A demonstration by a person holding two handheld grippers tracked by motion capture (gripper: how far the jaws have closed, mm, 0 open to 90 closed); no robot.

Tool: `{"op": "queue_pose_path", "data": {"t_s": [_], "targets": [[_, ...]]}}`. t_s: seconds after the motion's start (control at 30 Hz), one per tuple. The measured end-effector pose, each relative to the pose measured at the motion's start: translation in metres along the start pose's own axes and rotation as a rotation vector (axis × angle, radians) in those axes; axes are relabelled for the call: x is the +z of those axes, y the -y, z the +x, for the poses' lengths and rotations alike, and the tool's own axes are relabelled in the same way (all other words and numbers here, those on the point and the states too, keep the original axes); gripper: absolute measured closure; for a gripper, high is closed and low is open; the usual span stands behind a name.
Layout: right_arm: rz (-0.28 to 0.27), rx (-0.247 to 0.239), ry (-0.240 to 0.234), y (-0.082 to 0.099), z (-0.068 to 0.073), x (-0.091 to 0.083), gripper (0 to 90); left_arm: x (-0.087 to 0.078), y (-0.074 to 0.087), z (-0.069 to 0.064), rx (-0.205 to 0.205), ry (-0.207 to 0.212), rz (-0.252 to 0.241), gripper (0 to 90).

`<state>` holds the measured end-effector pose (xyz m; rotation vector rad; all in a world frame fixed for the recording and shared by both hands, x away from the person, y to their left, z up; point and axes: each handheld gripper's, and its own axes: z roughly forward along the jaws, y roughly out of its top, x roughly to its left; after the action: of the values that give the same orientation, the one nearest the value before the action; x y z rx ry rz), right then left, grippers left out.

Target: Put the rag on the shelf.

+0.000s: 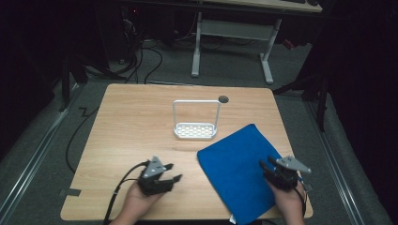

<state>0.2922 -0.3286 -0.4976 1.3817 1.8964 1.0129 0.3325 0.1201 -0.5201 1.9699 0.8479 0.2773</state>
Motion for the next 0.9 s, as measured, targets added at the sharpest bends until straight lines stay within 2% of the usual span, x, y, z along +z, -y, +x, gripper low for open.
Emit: {"op": "queue_pose_path", "data": {"t_s": [0.03,0.1,0.13,0.17,0.3,0.33,0.43,0.6,0.67,0.73,0.8,0.83,0.87,0.9], "targets": [[0.002,-0.029,-0.019,0.001,0.004,-0.001,59.6,-0.001,0.003,0.009,-0.040,-0.009,0.002,49.4],[-0.035,-0.049,-0.002,0.002,0.008,-0.004,59.6,-0.002,0.003,0.017,-0.032,-0.065,0.023,49.3],[-0.035,-0.049,-0.002,0.002,0.008,-0.004,59.6,-0.002,0.003,0.017,-0.032,-0.065,0.023,49.1],[-0.034,-0.017,-0.013,0.002,0.007,-0.002,57.7,-0.001,0.003,0.019,-0.045,-0.059,0.015,49.1],[-0.032,-0.026,-0.017,0.001,0.005,0.001,57.4,0.000,0.002,0.018,-0.025,-0.070,0.015,48.5],[-0.032,-0.009,-0.017,0.003,0.001,0.001,57.6,-0.001,0.001,0.018,-0.011,-0.081,0.013,48.2],[-0.028,0.009,-0.012,0.005,-0.003,0.000,58.5,-0.002,0.001,0.019,-0.030,-0.077,0.008,48.1],[-0.025,0.006,-0.026,0.005,-0.005,0.000,62.4,-0.003,0.001,0.020,-0.025,-0.090,0.010,48.2],[-0.014,-0.004,-0.047,0.006,-0.003,0.001,65.9,-0.004,0.002,0.020,-0.028,-0.092,0.009,49.6],[0.009,-0.017,-0.090,0.006,0.001,0.002,77.8,-0.005,0.002,0.023,-0.043,-0.080,0.005,52.4],[0.034,-0.078,-0.129,0.006,0.010,0.004,89.4,-0.006,0.002,0.024,-0.057,-0.069,0.006,58.1],[0.034,-0.078,-0.129,0.006,0.010,0.004,89.4,-0.006,0.002,0.024,-0.057,-0.069,0.006,60.2],[0.066,-0.118,-0.184,0.004,0.022,0.007,90.0,-0.007,0.002,0.025,-0.064,-0.070,0.000,63.0],[0.077,-0.142,-0.206,0.004,0.028,0.010,90.0,-0.008,0.002,0.025,-0.068,-0.068,-0.002,65.0]]}}
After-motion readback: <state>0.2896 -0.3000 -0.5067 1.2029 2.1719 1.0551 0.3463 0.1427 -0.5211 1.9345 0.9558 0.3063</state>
